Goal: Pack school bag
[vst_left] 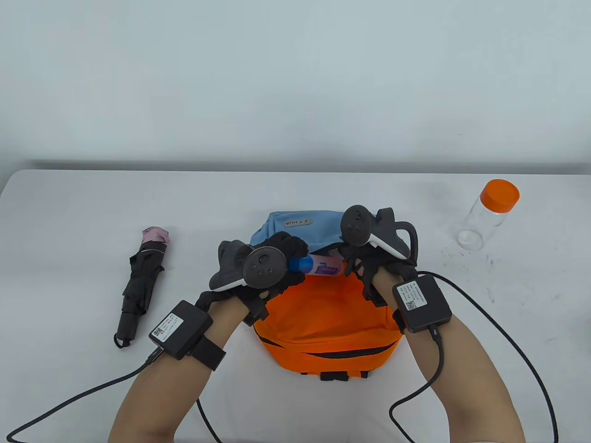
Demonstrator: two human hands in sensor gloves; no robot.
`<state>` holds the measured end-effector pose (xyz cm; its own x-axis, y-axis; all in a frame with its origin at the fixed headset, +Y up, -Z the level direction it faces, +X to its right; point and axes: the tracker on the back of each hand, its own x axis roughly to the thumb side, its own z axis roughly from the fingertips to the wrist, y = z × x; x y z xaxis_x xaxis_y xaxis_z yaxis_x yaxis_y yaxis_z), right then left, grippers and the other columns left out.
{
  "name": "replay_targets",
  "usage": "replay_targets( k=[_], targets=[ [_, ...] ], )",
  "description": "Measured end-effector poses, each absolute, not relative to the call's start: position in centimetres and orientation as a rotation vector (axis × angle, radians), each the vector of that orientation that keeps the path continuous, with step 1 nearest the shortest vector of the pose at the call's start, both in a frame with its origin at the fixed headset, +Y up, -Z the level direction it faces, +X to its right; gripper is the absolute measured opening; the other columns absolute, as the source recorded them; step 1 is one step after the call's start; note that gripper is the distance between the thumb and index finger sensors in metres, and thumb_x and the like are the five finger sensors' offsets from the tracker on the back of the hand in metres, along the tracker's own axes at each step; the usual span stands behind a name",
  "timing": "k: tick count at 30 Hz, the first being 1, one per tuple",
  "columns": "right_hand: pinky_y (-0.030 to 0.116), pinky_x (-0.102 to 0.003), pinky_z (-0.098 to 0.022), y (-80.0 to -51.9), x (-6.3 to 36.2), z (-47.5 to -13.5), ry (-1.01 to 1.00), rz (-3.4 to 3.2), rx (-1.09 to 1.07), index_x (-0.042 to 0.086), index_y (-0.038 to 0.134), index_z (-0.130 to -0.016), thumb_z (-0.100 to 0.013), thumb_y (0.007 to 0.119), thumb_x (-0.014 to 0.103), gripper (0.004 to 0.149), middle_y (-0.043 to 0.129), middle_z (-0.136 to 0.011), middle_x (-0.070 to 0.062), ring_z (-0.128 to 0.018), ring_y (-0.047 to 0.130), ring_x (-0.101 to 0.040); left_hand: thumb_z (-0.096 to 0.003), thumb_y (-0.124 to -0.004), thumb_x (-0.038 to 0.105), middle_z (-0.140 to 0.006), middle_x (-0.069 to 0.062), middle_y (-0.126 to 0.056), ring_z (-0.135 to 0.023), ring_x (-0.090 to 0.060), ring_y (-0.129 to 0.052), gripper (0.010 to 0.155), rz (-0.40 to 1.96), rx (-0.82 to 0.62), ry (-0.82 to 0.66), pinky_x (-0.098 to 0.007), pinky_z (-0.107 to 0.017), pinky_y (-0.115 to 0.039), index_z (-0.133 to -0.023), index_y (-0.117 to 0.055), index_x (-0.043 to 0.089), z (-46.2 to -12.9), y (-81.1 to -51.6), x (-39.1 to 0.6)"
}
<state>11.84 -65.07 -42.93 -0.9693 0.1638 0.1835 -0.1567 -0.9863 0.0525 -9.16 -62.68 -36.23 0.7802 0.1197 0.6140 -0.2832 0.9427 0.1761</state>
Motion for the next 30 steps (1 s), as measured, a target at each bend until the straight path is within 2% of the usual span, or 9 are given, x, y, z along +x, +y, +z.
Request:
replay_targets(
  k=[5,10,13,20,22,25,27,29,30],
  targets=[
    [0.094,-0.056,-0.034,-65.1,11.7,-42.9,0.06,2.951,0.3,0.003,0.092,-0.081,-0.037,0.092,0.032,0.053,0.106,-0.065,-0.02,-0.046,0.109,-0.038,-0.0407,-0.104,0.039,-0.089,-0.018,-0.089,-0.062,-0.033,-0.12,0.062,0.125,0.334,-0.605,-0.04,-0.044,-0.112,-0.091,-0.076,0.018,-36.2,-63.6,-7.8],
    [0.094,-0.056,-0.035,-64.9,11.8,-43.0,0.051,2.962,0.3,0.002,0.092,-0.08,-0.037,0.092,0.031,0.052,0.106,-0.065,-0.021,-0.046,0.109,-0.038,-0.0362,-0.103,0.046,-0.085,-0.016,-0.094,-0.052,-0.027,-0.121,0.066,0.103,0.272,-0.631,-0.037,-0.035,-0.109,-0.09,-0.078,0.017,-36.9,-64.3,-6.7],
    [0.094,-0.056,-0.035,-64.9,12.3,-43.1,0.069,2.927,0.292,0.003,0.092,-0.081,-0.037,0.092,0.031,0.053,0.106,-0.065,-0.021,-0.047,0.108,-0.038,-0.0353,-0.105,0.046,-0.085,-0.014,-0.094,-0.054,-0.026,-0.121,0.067,0.097,0.214,-0.677,-0.036,-0.037,-0.11,-0.089,-0.079,0.017,-37.2,-64.2,-6.5],
    [0.093,-0.057,-0.036,-65.0,12.2,-43.0,0.066,2.918,0.327,0.003,0.091,-0.081,-0.036,0.092,0.031,0.052,0.105,-0.066,-0.021,-0.048,0.108,-0.039,-0.0351,-0.104,0.047,-0.084,-0.014,-0.096,-0.053,-0.025,-0.122,0.066,0.289,0.156,-0.611,-0.035,-0.035,-0.111,-0.089,-0.08,0.017,-39.0,-65.6,-8.1],
    [0.093,-0.057,-0.037,-64.9,12.0,-42.9,0.058,2.932,0.329,0.003,0.091,-0.081,-0.036,0.092,0.03,0.053,0.105,-0.067,-0.022,-0.048,0.108,-0.039,-0.0299,-0.099,0.05,-0.077,-0.012,-0.101,-0.038,-0.017,-0.116,0.069,0.184,0.172,-0.587,-0.033,-0.027,-0.107,-0.087,-0.083,0.016,-39.1,-66.2,-7.6],
    [0.093,-0.058,-0.038,-64.8,12.0,-42.9,0.059,2.951,0.335,0.003,0.09,-0.082,-0.036,0.092,0.029,0.053,0.104,-0.068,-0.022,-0.05,0.107,-0.039,-0.03,-0.096,0.055,-0.071,-0.009,-0.097,-0.037,-0.011,-0.11,0.068,0.004,0.182,-0.534,-0.033,-0.028,-0.103,-0.085,-0.083,0.017,-39.2,-67.3,-6.8],
    [0.092,-0.058,-0.039,-64.9,12.1,-42.9,0.077,2.93,0.345,0.003,0.09,-0.082,-0.036,0.093,0.029,0.053,0.104,-0.068,-0.022,-0.051,0.107,-0.04,-0.0333,-0.091,0.06,-0.083,-0.013,-0.09,-0.05,-0.02,-0.107,0.076,-0.056,0.204,-0.486,-0.042,-0.038,-0.1,-0.093,-0.075,0.015,-39.3,-67.8,-6.4],
    [0.092,-0.058,-0.04,-65.0,12.0,-42.9,0.071,2.951,0.377,0.005,0.091,-0.081,-0.035,0.093,0.028,0.052,0.105,-0.069,-0.02,-0.052,0.107,-0.038,-0.0365,-0.087,0.06,-0.11,-0.033,-0.056,-0.089,-0.053,-0.083,0.1,-0.133,0.159,-0.43,-0.06,-0.057,-0.087,-0.11,-0.05,0.003,-39.7,-68.3,-6.0],
    [0.092,-0.058,-0.041,-65.1,12.0,-42.9,0.076,2.957,0.396,0.006,0.092,-0.081,-0.035,0.093,0.028,0.052,0.105,-0.069,-0.019,-0.052,0.107,-0.037,-0.0404,-0.085,0.061,-0.117,-0.037,-0.044,-0.094,-0.057,-0.079,0.112,-0.168,0.129,-0.393,-0.061,-0.06,-0.087,-0.118,-0.032,-0.001,-40.0,-68.5,-6.0]
  ],
)
